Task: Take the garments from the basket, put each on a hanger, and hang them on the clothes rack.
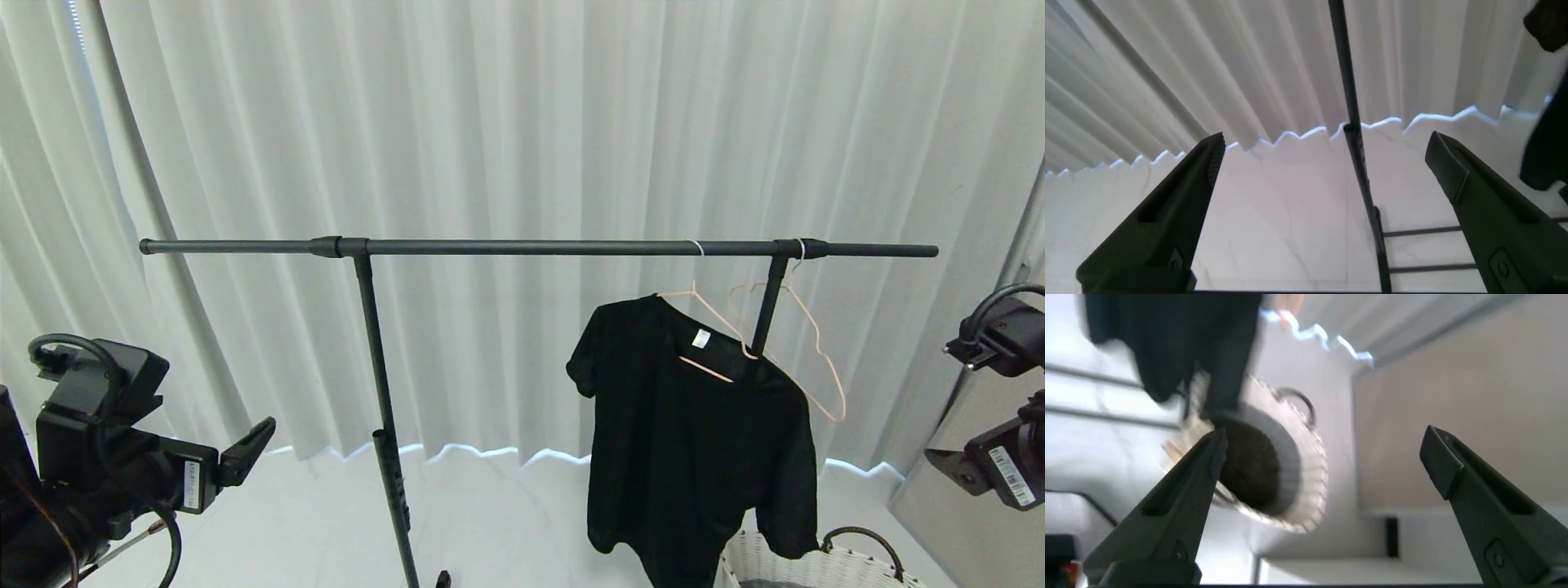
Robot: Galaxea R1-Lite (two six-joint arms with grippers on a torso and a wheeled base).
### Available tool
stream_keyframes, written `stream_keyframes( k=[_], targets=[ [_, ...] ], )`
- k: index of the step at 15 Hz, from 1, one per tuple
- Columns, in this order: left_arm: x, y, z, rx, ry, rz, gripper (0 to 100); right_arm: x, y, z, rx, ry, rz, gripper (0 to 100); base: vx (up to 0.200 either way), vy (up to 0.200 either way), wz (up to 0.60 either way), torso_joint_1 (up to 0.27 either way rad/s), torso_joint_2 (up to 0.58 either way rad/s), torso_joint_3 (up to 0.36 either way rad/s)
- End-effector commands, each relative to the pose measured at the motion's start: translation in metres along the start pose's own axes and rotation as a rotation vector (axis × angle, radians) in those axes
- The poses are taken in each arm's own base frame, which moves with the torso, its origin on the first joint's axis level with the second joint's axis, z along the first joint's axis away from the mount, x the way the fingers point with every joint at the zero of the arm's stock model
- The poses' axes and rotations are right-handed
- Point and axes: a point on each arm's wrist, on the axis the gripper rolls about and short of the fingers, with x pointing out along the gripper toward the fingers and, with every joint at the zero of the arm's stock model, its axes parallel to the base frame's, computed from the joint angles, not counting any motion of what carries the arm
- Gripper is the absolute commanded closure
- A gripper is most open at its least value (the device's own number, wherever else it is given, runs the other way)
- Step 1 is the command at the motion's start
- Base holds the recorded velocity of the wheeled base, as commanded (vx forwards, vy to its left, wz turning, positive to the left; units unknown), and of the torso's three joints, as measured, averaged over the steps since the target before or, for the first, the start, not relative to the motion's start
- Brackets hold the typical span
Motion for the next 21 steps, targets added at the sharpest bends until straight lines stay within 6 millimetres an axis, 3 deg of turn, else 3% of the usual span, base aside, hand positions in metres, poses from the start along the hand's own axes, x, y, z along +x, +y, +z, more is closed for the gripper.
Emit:
stream_keyframes(
  k=[1, 9, 13, 21],
  targets=[
    [0.001, 0.0, 0.0, 0.0, 0.004, -0.001, 0, 0.003, -0.008, -0.005, 0.015, 0.019, -0.017, 0, -0.2, 0.0, 0.0, -0.002, 0.0, 0.007],
    [-0.004, -0.001, -0.005, -0.001, 0.012, -0.005, 0, 0.006, -0.006, -0.004, 0.032, -0.018, -0.02, 0, -0.2, 0.0, 0.0, 0.004, 0.0, 0.002],
    [-0.003, -0.001, -0.005, -0.092, 0.011, 0.001, 0, 0.006, -0.006, -0.004, 0.031, -0.017, -0.024, 0, 0.0, 0.0, 0.0, -0.027, 0.06, 0.034],
    [-0.006, 0.001, -0.015, -0.17, 0.063, 0.076, 0, 0.007, -0.006, -0.005, 0.032, -0.01, -0.025, 0, 0.0, 0.0, 0.0, -0.221, 0.5, 0.266]
  ],
)
